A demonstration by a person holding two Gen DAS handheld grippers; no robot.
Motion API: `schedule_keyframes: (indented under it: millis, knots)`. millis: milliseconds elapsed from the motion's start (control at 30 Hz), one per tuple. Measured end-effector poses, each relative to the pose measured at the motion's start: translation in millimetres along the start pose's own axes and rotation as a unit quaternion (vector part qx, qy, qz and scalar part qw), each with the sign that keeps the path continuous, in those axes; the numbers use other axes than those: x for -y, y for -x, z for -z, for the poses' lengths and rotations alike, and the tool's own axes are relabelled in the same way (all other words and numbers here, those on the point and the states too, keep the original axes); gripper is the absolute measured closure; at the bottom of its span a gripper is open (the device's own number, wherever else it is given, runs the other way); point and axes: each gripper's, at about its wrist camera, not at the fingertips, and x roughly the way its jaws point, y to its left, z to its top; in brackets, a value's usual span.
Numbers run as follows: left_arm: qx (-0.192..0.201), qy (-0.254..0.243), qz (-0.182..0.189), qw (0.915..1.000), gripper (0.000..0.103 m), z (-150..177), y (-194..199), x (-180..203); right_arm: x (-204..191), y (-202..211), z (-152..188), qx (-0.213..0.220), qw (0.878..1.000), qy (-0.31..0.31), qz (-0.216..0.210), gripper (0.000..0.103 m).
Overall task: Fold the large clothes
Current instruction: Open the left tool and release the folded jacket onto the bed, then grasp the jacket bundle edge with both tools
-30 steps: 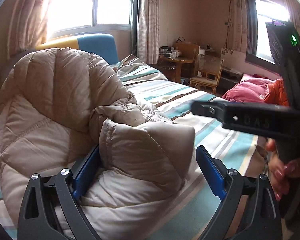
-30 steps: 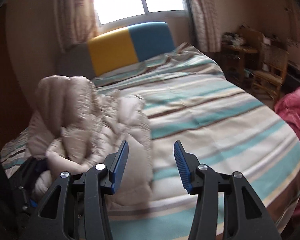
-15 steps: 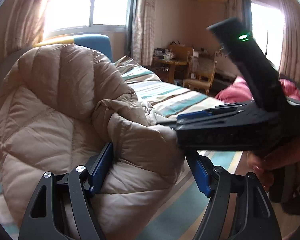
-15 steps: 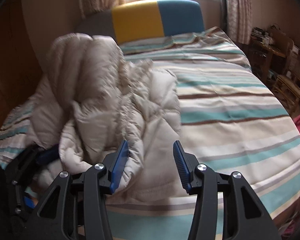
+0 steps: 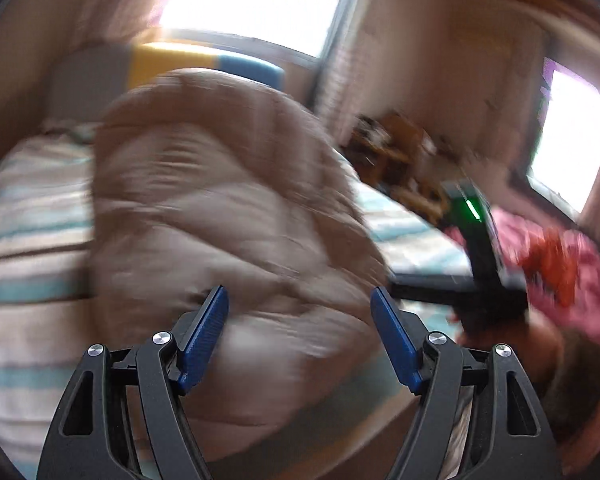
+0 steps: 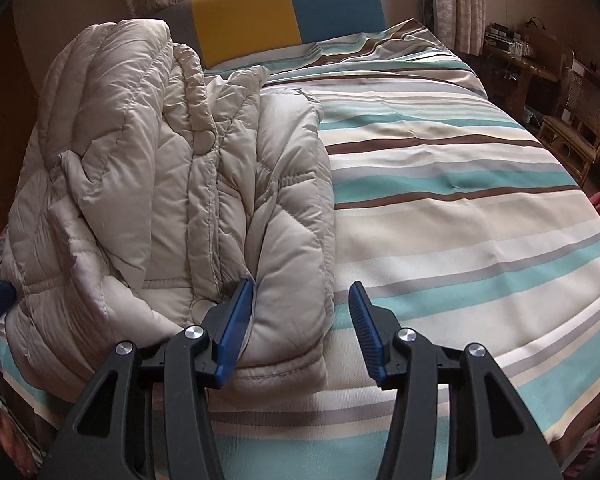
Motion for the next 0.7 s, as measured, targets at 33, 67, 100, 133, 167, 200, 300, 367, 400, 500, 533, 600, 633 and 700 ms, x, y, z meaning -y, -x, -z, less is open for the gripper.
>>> schedule_keyframes:
  millis: [33,67,100,133,167,200,300,367,400,500,533,600,633,700]
  knots:
    - [0.009,0.022,-0.022,0.9995,0.03,-3.8,3.9,-10.9,-3.6,2.9,1.7,0.001,1.0,0.002,0.002,0.055]
    - [0.017,0.039,-0.043,0.9982,0.03,-8.2,6.1,-19.8,-3.7,2.7,1.7,0.001,1.0,0.004,0.004,0.055]
    - [0.021,0.051,-0.059,0.9968,0.03,-12.5,5.5,-26.3,-4.4,3.3,2.0,0.001,1.0,0.004,0.005,0.055]
    - [0.022,0.068,-0.081,0.9942,0.03,-15.4,6.0,-36.3,-5.0,4.2,2.3,0.001,1.0,0.003,0.005,0.055]
    - [0.022,0.08,-0.096,0.9919,0.03,-17.4,5.9,-43.7,-4.4,4.2,2.3,0.001,1.0,0.003,0.005,0.055]
    - [0.024,0.09,-0.116,0.9889,0.03,-19.3,5.3,-51.1,-4.7,4.5,2.2,0.001,1.0,0.003,0.006,0.055]
    - [0.025,0.119,-0.147,0.9817,0.03,-20.3,6.3,-73.6,-8.1,7.1,5.0,0.003,1.0,0.004,0.01,0.055]
    - [0.027,0.13,-0.166,0.9771,0.03,-23.2,1.0,-84.7,-8.6,8.2,6.0,0.005,1.0,0.002,0.009,0.055]
    - [0.028,0.132,-0.174,0.9755,0.03,-24.8,-1.8,-88.7,-8.6,9.4,6.5,0.005,1.0,0.001,0.008,0.054]
    - [0.029,0.155,-0.194,0.9683,0.03,-30.5,-8.3,-112.9,-8.5,13.1,5.2,0.005,1.0,0.003,0.005,0.054]
    - [0.028,0.162,-0.195,0.9669,0.03,-31.6,-8.4,-116.3,-8.9,14.6,4.6,0.005,1.0,0.007,0.005,0.054]
    - [0.023,0.185,-0.188,0.9644,0.03,-34.3,-17.7,-126.3,-10.3,17.2,2.6,0.005,1.0,0.014,0.008,0.054]
    - [0.022,0.192,-0.184,0.9638,0.03,-35.2,-21.1,-128.3,-10.9,18.3,1.5,0.004,1.0,0.017,0.009,0.054]
    - [0.018,0.197,-0.174,0.9647,0.03,-36.0,-28.1,-125.3,-10.6,20.7,-1.1,0.003,1.0,0.018,0.011,0.054]
